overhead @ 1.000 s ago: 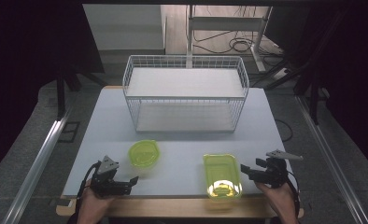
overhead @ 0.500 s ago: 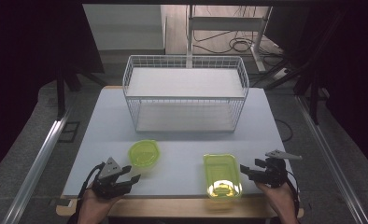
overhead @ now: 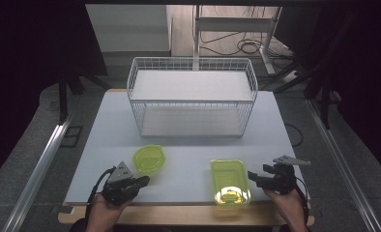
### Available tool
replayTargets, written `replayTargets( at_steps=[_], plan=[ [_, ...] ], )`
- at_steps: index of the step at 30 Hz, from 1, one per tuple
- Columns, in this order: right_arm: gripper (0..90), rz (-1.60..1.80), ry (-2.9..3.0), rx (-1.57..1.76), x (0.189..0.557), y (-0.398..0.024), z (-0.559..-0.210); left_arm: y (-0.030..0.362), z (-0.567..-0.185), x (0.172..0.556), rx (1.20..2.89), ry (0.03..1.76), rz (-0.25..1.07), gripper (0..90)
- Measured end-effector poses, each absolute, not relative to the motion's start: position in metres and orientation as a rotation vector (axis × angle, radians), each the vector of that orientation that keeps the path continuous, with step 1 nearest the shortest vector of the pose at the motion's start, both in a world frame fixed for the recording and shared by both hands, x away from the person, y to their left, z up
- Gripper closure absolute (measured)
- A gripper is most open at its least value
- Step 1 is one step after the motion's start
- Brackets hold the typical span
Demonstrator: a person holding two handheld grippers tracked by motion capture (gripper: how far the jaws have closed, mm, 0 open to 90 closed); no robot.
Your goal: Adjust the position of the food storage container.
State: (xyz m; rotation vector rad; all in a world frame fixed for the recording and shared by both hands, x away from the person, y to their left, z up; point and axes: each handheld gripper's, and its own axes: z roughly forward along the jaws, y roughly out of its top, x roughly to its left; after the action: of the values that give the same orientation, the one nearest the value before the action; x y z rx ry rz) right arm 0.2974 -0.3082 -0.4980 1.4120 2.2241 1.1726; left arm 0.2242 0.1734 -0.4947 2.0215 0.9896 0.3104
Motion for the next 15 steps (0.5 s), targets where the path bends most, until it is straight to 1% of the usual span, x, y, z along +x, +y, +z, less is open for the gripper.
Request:
replayTargets(
  at_steps=[4, 11, 15],
  plan=[
    [23.5, 1.174, 2.223, 1.408, 0.298, -0.309, -0.498, 0.164, -0.492, 0.23, 2.031, 0.974, 0.312, 85.0],
    [23.4, 1.146, 2.237, 1.38, 0.298, -0.308, -0.5, 0.148, -0.486, 0.24, 2.078, 0.929, 0.316, 89.5],
    [23.4, 1.147, 2.228, 1.369, 0.298, -0.309, -0.499, 0.14, -0.483, 0.25, 2.096, 0.918, 0.326, 90.0]
  ],
)
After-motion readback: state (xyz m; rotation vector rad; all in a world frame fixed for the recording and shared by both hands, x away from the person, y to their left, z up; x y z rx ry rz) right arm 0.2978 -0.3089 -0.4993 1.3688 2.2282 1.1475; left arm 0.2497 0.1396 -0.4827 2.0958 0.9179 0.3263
